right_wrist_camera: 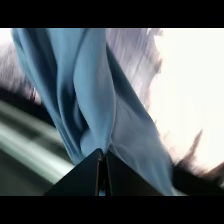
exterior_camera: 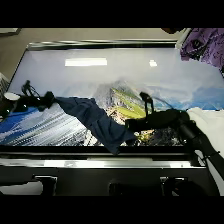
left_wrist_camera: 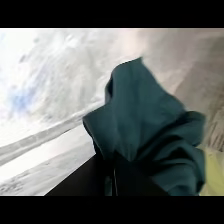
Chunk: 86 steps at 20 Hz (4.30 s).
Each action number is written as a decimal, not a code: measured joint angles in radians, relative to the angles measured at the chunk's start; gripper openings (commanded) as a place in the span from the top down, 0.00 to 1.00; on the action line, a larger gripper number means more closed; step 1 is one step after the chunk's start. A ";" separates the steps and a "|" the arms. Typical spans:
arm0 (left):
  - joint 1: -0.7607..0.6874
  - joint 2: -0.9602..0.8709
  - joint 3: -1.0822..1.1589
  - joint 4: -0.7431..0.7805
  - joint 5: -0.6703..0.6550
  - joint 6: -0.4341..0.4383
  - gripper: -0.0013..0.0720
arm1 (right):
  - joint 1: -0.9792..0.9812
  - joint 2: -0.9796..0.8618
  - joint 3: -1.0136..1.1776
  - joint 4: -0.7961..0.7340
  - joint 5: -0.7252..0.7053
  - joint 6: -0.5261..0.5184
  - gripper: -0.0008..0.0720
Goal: Fold the clothes and pants, and hang the long-sleeved shirts on hangers.
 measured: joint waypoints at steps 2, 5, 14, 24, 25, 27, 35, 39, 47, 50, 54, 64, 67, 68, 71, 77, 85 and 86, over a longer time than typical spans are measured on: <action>0.010 0.068 0.131 0.083 -0.065 -0.030 0.97 | 0.000 0.004 0.146 -0.127 -0.006 0.034 0.95; 0.016 0.214 0.338 0.237 -0.156 -0.088 0.97 | 0.000 0.015 0.410 -0.286 -0.052 0.052 0.95; 0.019 0.760 0.588 0.655 -0.295 -0.288 0.97 | 0.000 0.253 0.786 -0.496 -0.201 0.089 0.95; 0.019 0.730 0.355 0.625 -0.375 -0.263 0.96 | 0.000 -0.054 0.787 -0.414 -0.213 0.196 0.95; 0.019 0.695 0.290 0.608 -0.368 -0.259 0.96 | 0.000 -0.129 0.781 -0.396 -0.197 0.199 0.95; 0.020 0.617 0.144 0.573 -0.323 -0.253 0.96 | 0.000 -0.290 0.774 -0.351 -0.156 0.202 0.95; 0.020 0.273 -0.197 0.478 -0.074 -0.246 0.96 | -0.006 -0.765 0.769 -0.206 0.068 0.297 0.50; 0.019 0.209 -0.222 0.466 -0.034 -0.245 0.96 | -0.110 -0.771 0.788 -0.142 -0.002 0.257 0.42; 0.019 0.186 -0.231 0.461 -0.024 -0.245 0.96 | -0.346 -0.691 0.653 0.020 -0.311 -0.004 0.36; 0.019 0.185 -0.232 0.460 -0.023 -0.246 0.96 | -0.311 -0.687 0.527 0.126 -0.258 -0.060 0.37; 0.019 0.185 -0.232 0.460 -0.023 -0.245 0.96 | -0.202 -0.693 0.413 0.183 -0.156 -0.092 0.37; 0.019 0.188 -0.206 0.460 -0.040 -0.233 0.96 | -0.061 -0.703 0.388 0.195 0.006 -0.074 0.95; 0.021 0.208 -0.090 0.467 -0.084 -0.188 0.96 | -0.100 -0.624 0.487 0.210 0.016 -0.074 0.95; 0.021 0.219 -0.021 0.475 -0.102 -0.179 0.96 | -0.121 -0.590 0.534 0.209 0.014 -0.074 0.95; 0.021 0.266 0.226 0.499 -0.159 -0.159 0.96 | -0.196 -0.451 0.716 0.200 0.022 -0.053 0.95; 0.021 0.444 0.648 0.588 -0.266 -0.153 0.96 | -0.306 -0.074 0.957 0.086 -0.010 0.036 0.95; 0.020 0.694 0.752 0.732 -0.313 -0.213 0.96 | -0.328 0.278 1.003 -0.195 -0.011 0.228 0.95; 0.020 0.694 0.749 0.739 -0.318 -0.216 0.96 | -0.329 0.274 1.003 -0.216 -0.005 0.243 0.95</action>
